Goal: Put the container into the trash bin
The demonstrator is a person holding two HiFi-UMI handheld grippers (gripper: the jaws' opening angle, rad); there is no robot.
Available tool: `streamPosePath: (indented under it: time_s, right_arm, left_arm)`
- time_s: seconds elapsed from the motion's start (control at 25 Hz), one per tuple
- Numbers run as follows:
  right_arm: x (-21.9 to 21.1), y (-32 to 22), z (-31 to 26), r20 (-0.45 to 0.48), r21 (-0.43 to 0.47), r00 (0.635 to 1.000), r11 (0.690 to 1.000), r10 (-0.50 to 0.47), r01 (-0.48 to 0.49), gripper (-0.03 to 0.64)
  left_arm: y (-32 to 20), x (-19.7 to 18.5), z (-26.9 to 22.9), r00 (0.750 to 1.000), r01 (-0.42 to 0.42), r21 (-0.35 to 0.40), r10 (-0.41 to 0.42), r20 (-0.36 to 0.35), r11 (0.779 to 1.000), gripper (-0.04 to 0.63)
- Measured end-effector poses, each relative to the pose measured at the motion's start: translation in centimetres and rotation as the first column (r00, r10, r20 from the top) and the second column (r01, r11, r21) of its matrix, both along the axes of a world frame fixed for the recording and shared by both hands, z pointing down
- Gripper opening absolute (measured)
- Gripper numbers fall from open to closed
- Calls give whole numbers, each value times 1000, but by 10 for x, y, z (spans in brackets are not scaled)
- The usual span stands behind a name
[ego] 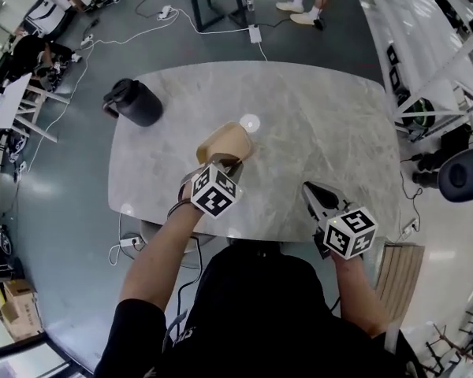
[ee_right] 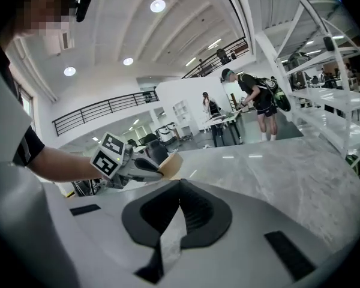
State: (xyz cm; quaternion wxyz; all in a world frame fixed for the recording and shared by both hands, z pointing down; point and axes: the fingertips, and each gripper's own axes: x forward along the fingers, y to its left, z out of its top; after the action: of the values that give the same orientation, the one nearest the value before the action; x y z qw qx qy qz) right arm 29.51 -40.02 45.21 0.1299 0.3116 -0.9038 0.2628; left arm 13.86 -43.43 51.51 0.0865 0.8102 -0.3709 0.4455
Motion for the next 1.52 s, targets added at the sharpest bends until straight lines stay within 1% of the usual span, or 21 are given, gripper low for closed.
streamPosePath:
  time_s: [0.12,0.24,0.36,0.52,0.72,0.88,0.96,1.04,1.16,1.24,1.36,1.4,1.44,1.52]
  right_arm:
    - [-22,-1,1,24,-2,996,997,-81,81,-6]
    - [-52,2,9,36,-7,983,983,-181,181,-6]
    - [-88,11,12,48,-8,960,961,-274,275,-5]
    - [-141,34,5,60,16,925,926,-376,376,-6]
    - [-188,73,-1,37,38,894,894,-447,445,-6]
    - [-222,114,1,13,56,874,873,-486,484,-6]
    - [-246,147,3,9,55,853,852,-522,521,-6]
    - [-274,189,1,2,61,822,820,-570,568,-6]
    - [-314,244,-2,-22,79,780,777,-625,625,-6]
    - [-337,271,-1,-24,82,768,764,-640,640,-6]
    - [-373,310,-3,-24,78,760,756,-650,650,-6]
    - [-386,323,-4,-25,76,751,748,-659,659,-5]
    - [-399,336,-6,-26,73,737,734,-675,675,-6]
    - [-422,360,-7,-32,69,694,691,-719,719,-5]
  left_arm:
    - [18,-22,-24,991,120,16,-119,-55,993,21]
    - [38,-44,-42,974,217,42,-214,-73,975,21]
    - [62,-70,-56,946,313,57,-306,-103,948,21]
    - [106,-111,-68,897,427,62,-414,-151,902,21]
    - [170,-158,-73,848,518,84,-498,-181,851,21]
    - [223,-193,-76,805,582,112,-550,-225,806,21]
    - [256,-212,-76,785,609,123,-572,-238,784,21]
    - [295,-234,-77,769,630,130,-592,-243,765,21]
    - [356,-268,-77,735,671,140,-630,-251,728,21]
    - [393,-288,-74,715,694,143,-651,-255,706,21]
    - [450,-322,-76,689,721,145,-680,-252,677,21]
    - [468,-334,-78,674,736,148,-694,-253,661,21]
    - [486,-345,-81,654,754,152,-712,-256,639,21]
    - [516,-363,-84,606,795,160,-750,-266,585,21]
